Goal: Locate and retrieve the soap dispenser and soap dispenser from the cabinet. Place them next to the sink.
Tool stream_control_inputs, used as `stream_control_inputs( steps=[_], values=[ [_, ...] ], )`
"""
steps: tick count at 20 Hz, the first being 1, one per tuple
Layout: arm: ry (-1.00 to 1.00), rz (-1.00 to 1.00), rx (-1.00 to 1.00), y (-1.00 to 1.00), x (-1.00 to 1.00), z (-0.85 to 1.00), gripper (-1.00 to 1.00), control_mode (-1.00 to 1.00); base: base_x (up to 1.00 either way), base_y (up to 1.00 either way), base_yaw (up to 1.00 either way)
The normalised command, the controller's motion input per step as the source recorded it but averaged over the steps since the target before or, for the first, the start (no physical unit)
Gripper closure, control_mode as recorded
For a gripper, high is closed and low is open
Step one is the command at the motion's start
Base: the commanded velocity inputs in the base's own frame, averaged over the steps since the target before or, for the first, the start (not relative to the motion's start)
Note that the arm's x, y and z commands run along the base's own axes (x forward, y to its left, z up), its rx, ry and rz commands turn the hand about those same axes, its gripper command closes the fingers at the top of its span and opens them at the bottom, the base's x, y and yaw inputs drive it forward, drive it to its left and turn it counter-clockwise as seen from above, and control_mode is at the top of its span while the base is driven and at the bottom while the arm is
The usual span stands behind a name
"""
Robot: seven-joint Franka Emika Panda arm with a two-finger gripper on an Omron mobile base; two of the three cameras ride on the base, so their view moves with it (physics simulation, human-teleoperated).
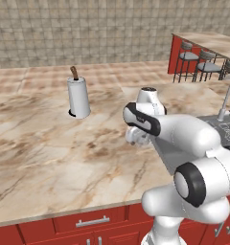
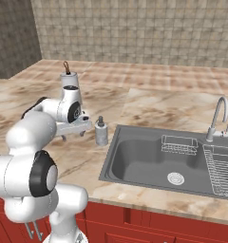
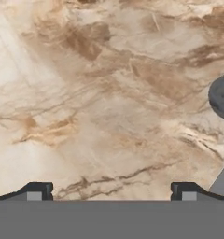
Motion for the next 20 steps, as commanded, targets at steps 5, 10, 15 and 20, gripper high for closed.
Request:
stream_control_inputs(
  steps=[5,10,15,20],
  values=[
    [-0.02,-0.41,0.00,-0.04,-0.08,0.00,-1.00,-1.00,0.00,0.00,0.00],
    [0.01,-0.12,0.00,0.00,0.00,-0.02,-1.00,-1.00,0.00,0.00,0.00],
    [0.00,-0.03,-0.01,-0.03,-0.10,0.10,-1.00,-1.00,0.00,0.00,0.00],
    [-0.01,-0.11,0.00,-0.28,-0.39,0.27,-1.00,-1.00,0.00,0.00,0.00]
  ],
)
